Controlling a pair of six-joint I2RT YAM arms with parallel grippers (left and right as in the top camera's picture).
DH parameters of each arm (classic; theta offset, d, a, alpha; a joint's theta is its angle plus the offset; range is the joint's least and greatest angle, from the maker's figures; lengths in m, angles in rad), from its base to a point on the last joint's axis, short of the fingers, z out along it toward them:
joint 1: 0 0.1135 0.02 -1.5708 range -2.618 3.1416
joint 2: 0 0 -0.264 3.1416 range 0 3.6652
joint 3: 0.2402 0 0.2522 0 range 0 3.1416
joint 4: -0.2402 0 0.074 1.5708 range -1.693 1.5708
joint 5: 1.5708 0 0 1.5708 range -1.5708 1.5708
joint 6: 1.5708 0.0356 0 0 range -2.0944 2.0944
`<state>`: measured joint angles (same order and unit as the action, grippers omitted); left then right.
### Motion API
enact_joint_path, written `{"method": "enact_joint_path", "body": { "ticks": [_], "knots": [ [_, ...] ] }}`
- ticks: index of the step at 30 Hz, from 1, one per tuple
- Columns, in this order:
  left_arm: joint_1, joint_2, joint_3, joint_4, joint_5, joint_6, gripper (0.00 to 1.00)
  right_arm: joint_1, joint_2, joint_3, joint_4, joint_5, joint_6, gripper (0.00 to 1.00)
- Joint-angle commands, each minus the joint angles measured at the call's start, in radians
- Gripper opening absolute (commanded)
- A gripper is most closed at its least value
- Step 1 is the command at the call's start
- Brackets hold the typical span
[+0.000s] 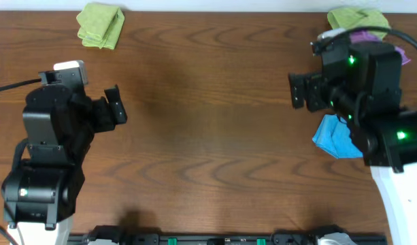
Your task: Fold the cloth
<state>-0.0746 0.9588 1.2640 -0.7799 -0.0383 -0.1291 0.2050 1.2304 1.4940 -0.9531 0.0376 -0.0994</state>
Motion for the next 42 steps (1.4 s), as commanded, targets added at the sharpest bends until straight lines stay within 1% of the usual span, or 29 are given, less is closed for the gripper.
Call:
{"method": "enact_joint_path", "body": {
  "ticks": [1,8,20,22,24,27,30,32,35,39,42],
  "knots": [
    [0.002,0.002,0.0,0.002,-0.021,0.018,0.95,-0.002,-0.008,-0.014,-0.028,0.015,-0.014,0.99],
    [0.002,0.034,-0.001,-0.067,-0.014,0.017,0.95,-0.002,0.0,-0.016,-0.089,0.014,-0.014,0.99],
    [0.002,0.051,-0.001,-0.172,-0.014,0.018,0.95,-0.002,0.0,-0.016,-0.091,0.015,-0.014,1.0],
    [0.002,0.051,-0.001,-0.219,-0.013,0.017,0.95,-0.002,0.0,-0.016,-0.091,0.014,-0.014,0.99],
    [0.002,0.051,0.0,-0.244,0.024,0.008,0.95,-0.002,0.0,-0.016,-0.091,0.014,-0.014,0.99],
    [0.002,0.051,0.0,-0.237,0.095,0.009,0.95,-0.002,0.0,-0.016,-0.091,0.015,-0.014,0.99],
    [0.002,0.036,-0.001,-0.239,0.095,0.01,0.95,-0.002,0.0,-0.016,-0.091,0.015,-0.014,0.99],
    [0.002,0.005,-0.001,-0.248,0.078,0.013,0.95,-0.002,0.0,-0.016,-0.091,0.014,-0.014,0.99],
    [0.002,-0.095,-0.03,-0.239,0.06,0.051,0.96,-0.002,0.0,-0.016,-0.091,0.014,-0.014,0.99],
    [0.003,-0.277,-0.147,-0.203,0.052,0.091,0.95,-0.002,0.0,-0.016,-0.091,0.014,-0.014,0.99],
    [0.018,-0.454,-0.269,-0.172,0.029,0.101,0.96,-0.002,0.0,-0.016,-0.091,0.014,-0.014,0.99]
  ]
}}
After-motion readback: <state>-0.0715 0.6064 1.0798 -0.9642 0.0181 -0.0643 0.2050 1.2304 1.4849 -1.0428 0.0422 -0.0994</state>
